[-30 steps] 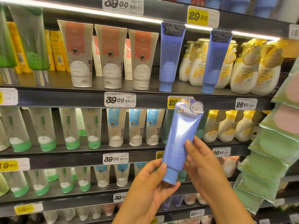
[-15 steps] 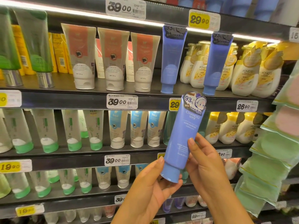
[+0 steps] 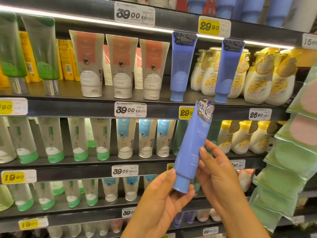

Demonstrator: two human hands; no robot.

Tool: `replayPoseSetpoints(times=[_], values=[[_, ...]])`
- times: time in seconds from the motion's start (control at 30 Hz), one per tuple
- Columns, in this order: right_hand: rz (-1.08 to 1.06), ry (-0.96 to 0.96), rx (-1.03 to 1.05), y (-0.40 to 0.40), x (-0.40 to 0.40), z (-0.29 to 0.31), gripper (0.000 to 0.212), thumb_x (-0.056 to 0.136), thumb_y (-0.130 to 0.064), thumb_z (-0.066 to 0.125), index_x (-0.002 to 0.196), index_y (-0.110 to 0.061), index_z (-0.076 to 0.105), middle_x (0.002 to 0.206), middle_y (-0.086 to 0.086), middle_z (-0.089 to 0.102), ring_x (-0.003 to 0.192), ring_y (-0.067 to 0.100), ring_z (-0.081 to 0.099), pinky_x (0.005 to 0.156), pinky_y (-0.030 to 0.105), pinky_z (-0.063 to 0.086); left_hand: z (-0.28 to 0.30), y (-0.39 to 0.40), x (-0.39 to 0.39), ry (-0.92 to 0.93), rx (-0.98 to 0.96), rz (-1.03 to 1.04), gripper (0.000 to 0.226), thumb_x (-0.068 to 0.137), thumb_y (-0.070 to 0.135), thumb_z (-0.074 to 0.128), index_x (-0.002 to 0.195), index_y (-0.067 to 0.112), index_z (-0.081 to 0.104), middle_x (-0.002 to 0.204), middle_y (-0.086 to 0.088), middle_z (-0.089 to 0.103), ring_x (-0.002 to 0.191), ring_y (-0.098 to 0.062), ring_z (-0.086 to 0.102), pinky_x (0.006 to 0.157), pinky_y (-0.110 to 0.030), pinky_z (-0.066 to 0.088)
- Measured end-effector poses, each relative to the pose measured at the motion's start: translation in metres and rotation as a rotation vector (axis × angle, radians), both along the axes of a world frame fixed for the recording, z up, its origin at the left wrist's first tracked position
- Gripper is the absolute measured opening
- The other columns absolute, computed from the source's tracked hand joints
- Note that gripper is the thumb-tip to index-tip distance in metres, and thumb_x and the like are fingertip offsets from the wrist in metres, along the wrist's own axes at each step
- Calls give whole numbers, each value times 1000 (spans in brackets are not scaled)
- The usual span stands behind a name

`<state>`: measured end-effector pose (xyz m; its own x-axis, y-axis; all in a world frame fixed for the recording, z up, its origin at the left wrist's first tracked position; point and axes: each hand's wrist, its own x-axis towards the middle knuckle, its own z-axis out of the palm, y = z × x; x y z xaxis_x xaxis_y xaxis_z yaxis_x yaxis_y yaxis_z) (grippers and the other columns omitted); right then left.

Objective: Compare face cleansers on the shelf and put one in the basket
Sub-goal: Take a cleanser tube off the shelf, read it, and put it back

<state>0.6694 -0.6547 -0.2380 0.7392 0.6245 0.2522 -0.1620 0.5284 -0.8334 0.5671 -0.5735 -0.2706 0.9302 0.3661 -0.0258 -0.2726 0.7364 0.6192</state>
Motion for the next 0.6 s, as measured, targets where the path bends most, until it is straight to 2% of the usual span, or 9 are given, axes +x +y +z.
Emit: replayPoseSetpoints(times=[0.1,0.23,0.33,0.4,0.47,0.53,0.6], values=[[11,-17,-47,-2,1,0,41,76,-24,59,115,-10,58,98,6,72,93,22,68,78,32,58,-2,-1,3,39,103,110,41,62,13,68,101,-2,62,84,-18,71,70,-23,69,60,-33,58],[33,-9,-89,-4,2,-2,37,76,-29,57,107,-9,62,100,8,71,94,21,67,73,27,57,-3,-1,10,111,302,287,45,54,0,82,94,7,62,79,-8,71,65,-16,67,59,-27,57],[33,18,-91,-6,4,-4,36,78,-27,53,107,-8,61,99,8,72,95,20,68,73,27,58,-6,0,11,167,478,391,36,62,1,82,91,16,65,80,-4,70,66,-11,64,62,-26,53],[43,56,-63,-7,6,-5,36,78,-25,51,107,-6,60,95,7,73,89,19,69,74,29,58,-6,-1,12,167,544,424,33,67,0,79,91,18,65,80,-1,69,66,-9,64,62,-22,53],[53,87,-44,-10,7,-4,35,78,-24,50,107,-5,59,92,8,74,85,19,70,77,33,58,-5,-4,12,158,600,444,38,60,10,82,91,21,65,81,-1,69,69,-9,64,61,-19,51],[58,122,-37,-12,9,-5,36,79,-23,50,107,-4,59,94,10,73,88,23,70,82,39,56,-4,-7,12,167,645,453,41,54,20,80,91,24,65,84,1,69,74,-11,64,62,-18,50],[55,170,-43,-13,11,-5,34,82,-22,49,109,-3,59,98,14,71,93,29,67,86,45,54,-4,-9,13,189,682,451,41,56,20,85,91,28,65,86,4,68,80,-14,65,64,-18,50]])
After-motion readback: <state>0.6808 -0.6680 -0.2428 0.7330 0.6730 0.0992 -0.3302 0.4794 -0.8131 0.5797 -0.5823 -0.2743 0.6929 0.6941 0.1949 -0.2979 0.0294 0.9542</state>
